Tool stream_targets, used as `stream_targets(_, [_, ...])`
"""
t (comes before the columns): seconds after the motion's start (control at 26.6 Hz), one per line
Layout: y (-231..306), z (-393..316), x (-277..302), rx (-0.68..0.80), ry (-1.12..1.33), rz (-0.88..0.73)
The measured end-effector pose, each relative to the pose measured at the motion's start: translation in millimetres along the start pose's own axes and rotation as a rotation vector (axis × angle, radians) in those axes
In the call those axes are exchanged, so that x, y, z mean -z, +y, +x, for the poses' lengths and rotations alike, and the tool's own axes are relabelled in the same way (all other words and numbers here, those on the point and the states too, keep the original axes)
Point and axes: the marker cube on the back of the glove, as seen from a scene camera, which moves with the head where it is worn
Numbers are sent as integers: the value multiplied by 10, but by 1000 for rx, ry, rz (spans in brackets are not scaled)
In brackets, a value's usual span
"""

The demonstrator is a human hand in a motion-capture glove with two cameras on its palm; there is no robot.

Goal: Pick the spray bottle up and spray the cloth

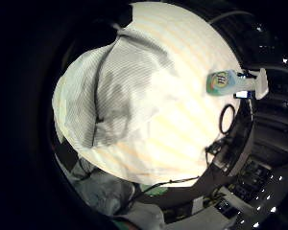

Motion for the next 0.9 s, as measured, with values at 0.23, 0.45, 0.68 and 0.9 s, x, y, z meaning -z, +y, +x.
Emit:
stream_targets(0.23, [26, -4, -1, 11, 3, 0])
stream_targets(0.45, [81, -8, 17, 24, -8, 35])
stream_targets(0.68, [110, 113, 69, 30, -19, 108])
stream_targets(0.9, [220, 234, 52, 25, -3, 147])
